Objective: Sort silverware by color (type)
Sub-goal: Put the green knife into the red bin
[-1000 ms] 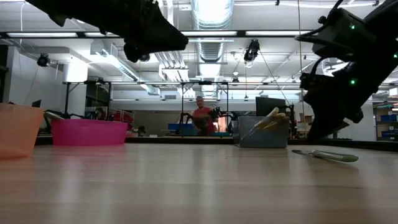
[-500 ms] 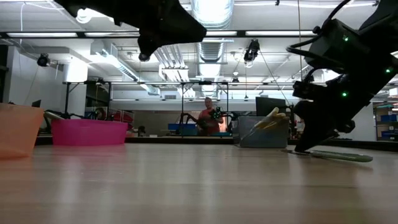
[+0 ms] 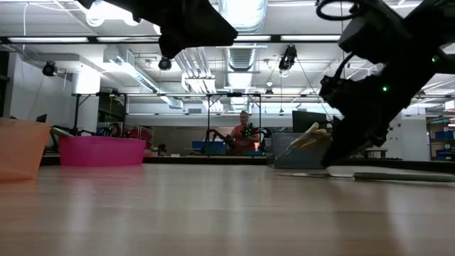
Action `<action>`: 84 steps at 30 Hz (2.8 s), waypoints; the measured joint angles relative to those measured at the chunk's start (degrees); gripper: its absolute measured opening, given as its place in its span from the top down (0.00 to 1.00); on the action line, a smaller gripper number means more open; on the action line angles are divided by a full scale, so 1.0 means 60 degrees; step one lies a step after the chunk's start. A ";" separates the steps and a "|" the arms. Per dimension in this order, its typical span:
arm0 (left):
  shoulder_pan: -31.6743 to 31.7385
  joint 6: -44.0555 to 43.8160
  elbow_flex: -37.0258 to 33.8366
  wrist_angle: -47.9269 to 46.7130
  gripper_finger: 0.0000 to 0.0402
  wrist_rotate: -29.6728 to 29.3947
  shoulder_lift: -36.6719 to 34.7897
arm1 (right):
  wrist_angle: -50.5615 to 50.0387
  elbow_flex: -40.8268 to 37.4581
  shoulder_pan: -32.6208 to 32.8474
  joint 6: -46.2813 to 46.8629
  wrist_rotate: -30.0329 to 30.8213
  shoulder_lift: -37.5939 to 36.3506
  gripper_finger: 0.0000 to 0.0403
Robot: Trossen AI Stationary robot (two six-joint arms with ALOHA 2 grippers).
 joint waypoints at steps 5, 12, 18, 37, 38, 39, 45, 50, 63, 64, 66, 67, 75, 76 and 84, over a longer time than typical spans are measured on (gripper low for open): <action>-0.0018 -0.0399 -0.0013 -0.0007 0.81 -0.0004 0.0294 | -0.0198 0.0224 0.0478 -0.0700 -0.0286 -0.0505 0.98; -0.0058 -0.0737 -0.0018 0.0822 0.81 0.0000 0.1349 | -0.1285 0.0043 0.1684 -0.2291 -0.1499 -0.1627 0.98; -0.0009 0.0006 -0.0016 0.2968 0.78 0.0010 0.2493 | -0.1083 -0.0558 0.2582 -0.2863 -0.0470 -0.2193 0.98; 0.1473 0.2273 0.2018 0.2893 0.75 0.2259 0.5776 | -0.0086 -0.2238 0.2952 -0.0881 0.1056 -0.3075 0.86; 0.1506 0.2182 0.2014 0.2889 0.77 0.2265 0.5876 | -0.0082 -0.2223 0.2952 -0.0885 0.1064 -0.2997 0.83; 0.1525 0.2135 0.2014 0.2916 0.78 0.2262 0.5973 | -0.0077 -0.2220 0.2952 -0.0912 0.1075 -0.2932 0.79; 0.1526 0.1887 0.1988 0.2810 0.81 0.2266 0.6452 | -0.0082 -0.2169 0.2949 -0.0986 0.1316 -0.2457 0.60; 0.1590 0.1703 0.1990 0.2665 0.81 0.2253 0.6645 | -0.0073 -0.2202 0.2949 -0.0986 0.1339 -0.2088 0.55; 0.1759 0.1239 0.2022 0.2636 0.81 0.2248 0.6883 | 0.3052 -0.3346 0.2952 -0.0994 0.1743 0.0036 0.62; 0.1759 0.1239 0.2018 0.2624 0.81 0.2248 0.6874 | 0.3367 -0.3430 0.2952 -0.1007 0.1808 0.0275 0.63; 0.1759 0.1239 0.2014 0.2581 0.81 0.2248 0.6860 | 0.3953 -0.3532 0.2952 -0.1013 0.1993 0.0798 0.67; 0.1759 0.1239 0.2012 0.2583 0.81 0.2250 0.6859 | 0.4241 -0.3563 0.2952 -0.1017 0.2083 0.1056 0.70; 0.1774 0.1199 0.1989 0.2589 0.81 0.2214 0.6802 | 0.6318 -0.3637 0.2963 -0.1383 0.2849 0.2726 0.89; 0.1774 0.1168 0.1984 0.2576 0.81 0.2210 0.6785 | 0.6504 -0.3657 0.2960 -0.1376 0.2868 0.2814 0.89; 0.1761 0.1057 0.1944 0.2170 0.81 0.2260 0.6293 | 0.8506 -0.4196 0.2930 -0.1065 0.2472 0.2902 0.89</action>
